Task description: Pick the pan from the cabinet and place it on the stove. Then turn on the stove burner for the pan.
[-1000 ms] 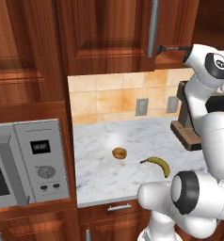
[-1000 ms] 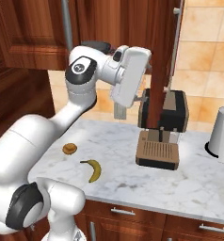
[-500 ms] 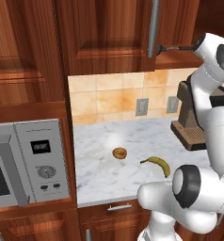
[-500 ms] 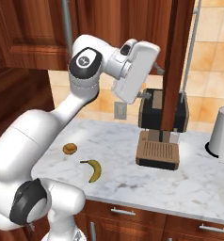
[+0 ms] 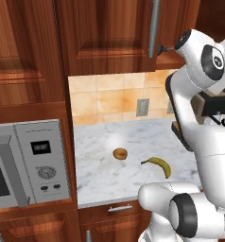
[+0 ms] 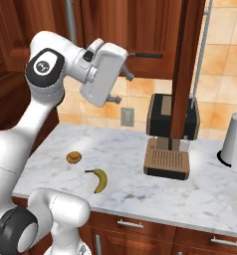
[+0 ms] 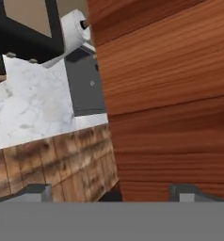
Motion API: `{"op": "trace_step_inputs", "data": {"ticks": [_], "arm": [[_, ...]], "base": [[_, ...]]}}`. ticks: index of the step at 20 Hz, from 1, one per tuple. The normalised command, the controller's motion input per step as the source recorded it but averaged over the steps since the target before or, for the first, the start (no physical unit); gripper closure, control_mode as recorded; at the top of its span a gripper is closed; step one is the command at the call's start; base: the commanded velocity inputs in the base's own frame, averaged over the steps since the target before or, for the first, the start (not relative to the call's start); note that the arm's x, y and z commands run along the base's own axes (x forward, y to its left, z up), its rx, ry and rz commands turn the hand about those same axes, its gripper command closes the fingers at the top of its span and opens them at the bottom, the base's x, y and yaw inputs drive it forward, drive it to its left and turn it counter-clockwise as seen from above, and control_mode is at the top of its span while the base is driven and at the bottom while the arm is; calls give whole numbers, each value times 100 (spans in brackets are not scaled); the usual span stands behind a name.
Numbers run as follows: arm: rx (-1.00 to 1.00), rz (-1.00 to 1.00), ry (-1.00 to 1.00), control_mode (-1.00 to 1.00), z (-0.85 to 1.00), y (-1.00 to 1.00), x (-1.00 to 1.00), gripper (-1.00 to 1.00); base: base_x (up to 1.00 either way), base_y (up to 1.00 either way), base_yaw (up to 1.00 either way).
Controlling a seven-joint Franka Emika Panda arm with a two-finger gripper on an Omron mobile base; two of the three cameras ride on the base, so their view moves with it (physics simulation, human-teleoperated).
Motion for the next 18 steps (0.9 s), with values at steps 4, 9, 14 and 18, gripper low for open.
{"op": "trace_step_inputs", "data": {"ticks": [4, 9, 14, 18], "arm": [[8, 7, -27, -100, 2, 88, -8, -100], [11, 9, -38, -100, 7, 71, -6, -100], [8, 5, -20, -100, 2, 35, -10, -100], [3, 0, -5, -100, 0, 0, 3, -100]], "base": [[0, 0, 0], [0, 0, 0], [0, 0, 0], [0, 0, 0]]}}
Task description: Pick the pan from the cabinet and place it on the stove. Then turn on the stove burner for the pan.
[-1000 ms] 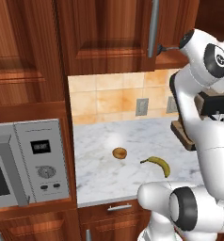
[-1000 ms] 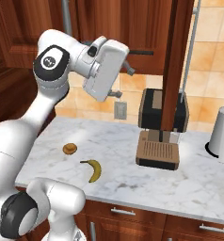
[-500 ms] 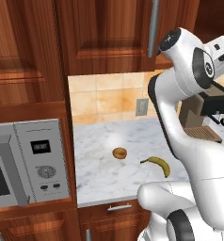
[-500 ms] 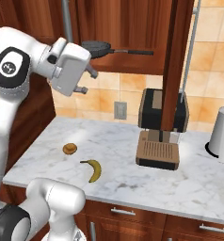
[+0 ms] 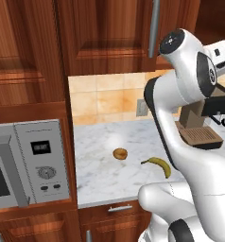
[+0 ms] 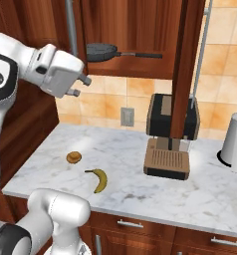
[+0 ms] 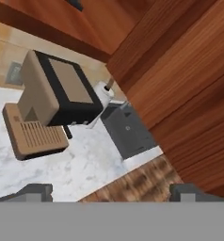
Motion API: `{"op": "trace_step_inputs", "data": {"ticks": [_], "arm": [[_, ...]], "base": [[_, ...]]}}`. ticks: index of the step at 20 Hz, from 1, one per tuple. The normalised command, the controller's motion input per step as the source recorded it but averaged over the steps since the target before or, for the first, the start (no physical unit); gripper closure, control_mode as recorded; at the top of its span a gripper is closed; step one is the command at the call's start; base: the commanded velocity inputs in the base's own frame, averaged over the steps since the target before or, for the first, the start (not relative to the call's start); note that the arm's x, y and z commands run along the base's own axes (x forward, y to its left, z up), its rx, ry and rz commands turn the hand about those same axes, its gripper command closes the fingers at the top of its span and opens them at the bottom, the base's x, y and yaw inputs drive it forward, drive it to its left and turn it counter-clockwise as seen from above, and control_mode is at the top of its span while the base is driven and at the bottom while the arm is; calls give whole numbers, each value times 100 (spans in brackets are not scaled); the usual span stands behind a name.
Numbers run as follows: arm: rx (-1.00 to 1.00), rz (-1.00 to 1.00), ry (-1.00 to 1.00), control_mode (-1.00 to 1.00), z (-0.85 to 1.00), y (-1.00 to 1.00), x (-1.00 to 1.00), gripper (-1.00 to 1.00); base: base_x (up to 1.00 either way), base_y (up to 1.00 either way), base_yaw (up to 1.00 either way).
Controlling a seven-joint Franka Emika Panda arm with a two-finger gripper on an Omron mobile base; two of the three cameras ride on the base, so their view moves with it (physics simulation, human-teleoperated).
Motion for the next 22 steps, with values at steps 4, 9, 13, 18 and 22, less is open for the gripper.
{"op": "trace_step_inputs", "data": {"ticks": [4, 9, 13, 18, 22], "arm": [[6, 10, -39, -100, 0, 15, 0, -100], [8, 19, -42, -100, 10, 16, 0, -100], [3, 20, -20, -100, 32, 24, 22, -100], [2, 19, -11, -100, 27, 38, 21, -100], [5, 20, -7, -100, 4, 60, 28, -100]], "base": [[0, 0, 0], [0, 0, 0], [0, 0, 0], [0, 0, 0], [0, 0, 0]]}}
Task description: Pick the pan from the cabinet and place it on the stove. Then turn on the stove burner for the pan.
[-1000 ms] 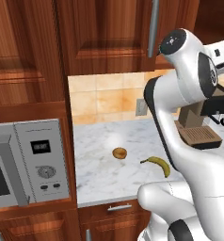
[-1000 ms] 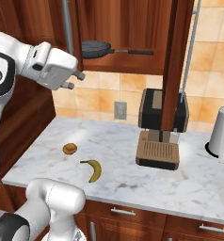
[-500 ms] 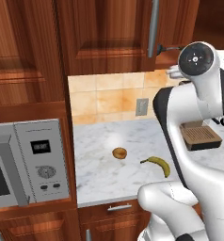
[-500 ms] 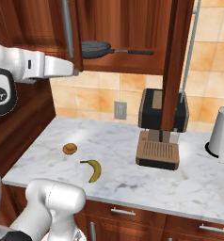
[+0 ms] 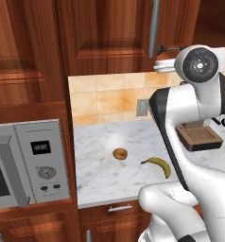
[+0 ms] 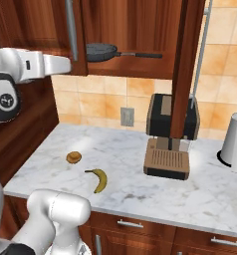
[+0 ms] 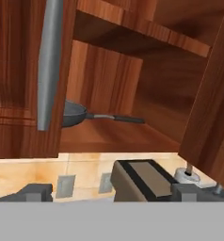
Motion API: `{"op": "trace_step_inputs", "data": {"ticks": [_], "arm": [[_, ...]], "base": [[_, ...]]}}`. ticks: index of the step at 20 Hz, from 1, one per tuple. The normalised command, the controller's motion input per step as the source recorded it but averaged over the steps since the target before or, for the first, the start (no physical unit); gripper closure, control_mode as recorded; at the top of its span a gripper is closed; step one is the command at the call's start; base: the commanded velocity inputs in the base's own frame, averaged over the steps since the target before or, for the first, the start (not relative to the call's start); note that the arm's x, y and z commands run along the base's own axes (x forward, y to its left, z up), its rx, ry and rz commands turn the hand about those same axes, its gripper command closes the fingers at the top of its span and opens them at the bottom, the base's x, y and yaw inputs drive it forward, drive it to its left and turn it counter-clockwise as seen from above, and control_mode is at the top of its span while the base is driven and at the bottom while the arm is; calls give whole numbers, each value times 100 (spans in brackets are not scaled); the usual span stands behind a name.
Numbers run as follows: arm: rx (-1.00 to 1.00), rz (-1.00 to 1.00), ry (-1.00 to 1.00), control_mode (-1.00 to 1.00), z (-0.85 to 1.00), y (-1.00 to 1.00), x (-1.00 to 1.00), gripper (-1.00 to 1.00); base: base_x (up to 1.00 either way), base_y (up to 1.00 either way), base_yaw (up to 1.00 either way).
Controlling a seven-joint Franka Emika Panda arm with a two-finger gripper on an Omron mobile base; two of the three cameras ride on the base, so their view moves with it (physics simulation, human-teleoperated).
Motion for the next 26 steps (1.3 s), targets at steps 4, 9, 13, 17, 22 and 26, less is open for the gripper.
{"op": "trace_step_inputs", "data": {"ticks": [4, 9, 13, 17, 22, 26], "arm": [[10, 18, -5, -100, 1, 51, 45, -100], [13, 15, -6, -100, 3, 35, 71, -100], [8, 13, -13, -100, 0, 17, 62, -100], [-2, 3, -23, -100, 0, 0, 31, -100], [0, 0, -16, -100, 9, -2, 35, -100], [4, 0, -5, -100, 27, -12, 43, -100]], "base": [[0, 0, 0], [0, 0, 0], [0, 0, 0], [0, 0, 0], [0, 0, 0], [0, 0, 0]]}}
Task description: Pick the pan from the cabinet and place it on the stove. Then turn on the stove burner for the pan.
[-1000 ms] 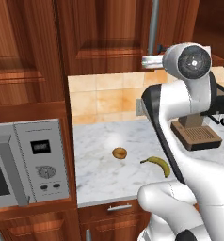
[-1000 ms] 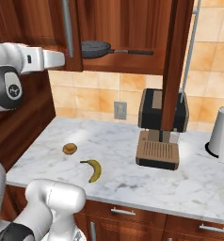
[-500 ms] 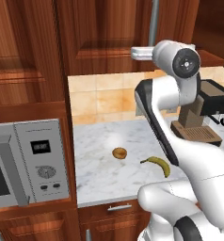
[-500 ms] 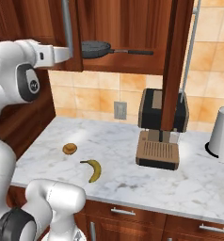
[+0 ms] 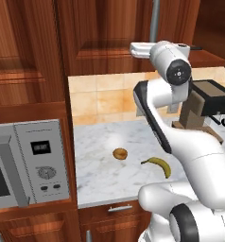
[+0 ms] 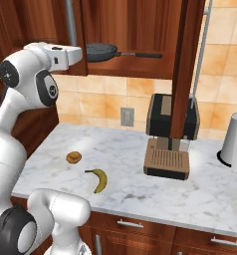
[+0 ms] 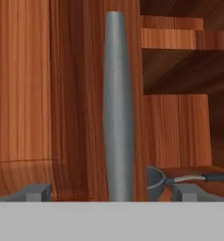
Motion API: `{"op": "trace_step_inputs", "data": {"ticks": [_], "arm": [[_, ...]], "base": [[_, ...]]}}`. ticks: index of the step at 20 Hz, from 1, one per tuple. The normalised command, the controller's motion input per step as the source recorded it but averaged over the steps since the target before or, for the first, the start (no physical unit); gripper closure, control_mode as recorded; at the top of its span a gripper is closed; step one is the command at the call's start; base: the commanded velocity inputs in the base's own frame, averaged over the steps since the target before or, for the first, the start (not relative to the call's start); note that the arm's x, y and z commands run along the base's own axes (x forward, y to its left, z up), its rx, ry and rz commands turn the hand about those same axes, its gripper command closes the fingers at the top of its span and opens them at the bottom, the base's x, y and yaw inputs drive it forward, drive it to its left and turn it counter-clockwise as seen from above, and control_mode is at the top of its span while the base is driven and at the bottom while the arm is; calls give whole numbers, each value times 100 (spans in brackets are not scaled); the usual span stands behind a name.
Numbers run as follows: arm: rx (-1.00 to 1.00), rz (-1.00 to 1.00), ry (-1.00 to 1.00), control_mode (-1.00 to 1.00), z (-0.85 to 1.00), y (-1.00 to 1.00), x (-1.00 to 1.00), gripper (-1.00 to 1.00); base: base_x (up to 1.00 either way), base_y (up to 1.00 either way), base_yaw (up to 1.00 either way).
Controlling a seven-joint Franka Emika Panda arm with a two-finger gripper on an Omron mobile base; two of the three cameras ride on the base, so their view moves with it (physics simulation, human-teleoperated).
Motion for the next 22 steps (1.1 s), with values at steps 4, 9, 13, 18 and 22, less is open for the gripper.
{"op": "trace_step_inputs", "data": {"ticks": [4, 9, 13, 18, 22], "arm": [[5, 0, -10, -100, 28, -14, 45, -100], [2, 0, -9, -100, 23, -5, 34, -100], [0, 1, -8, -100, 22, 0, 38, -100], [0, 2, -5, -100, 25, 0, 33, -100], [0, 1, -3, -100, 11, 0, 27, -100]], "base": [[0, 0, 0], [0, 0, 0], [0, 0, 0], [0, 0, 0], [0, 0, 0]]}}
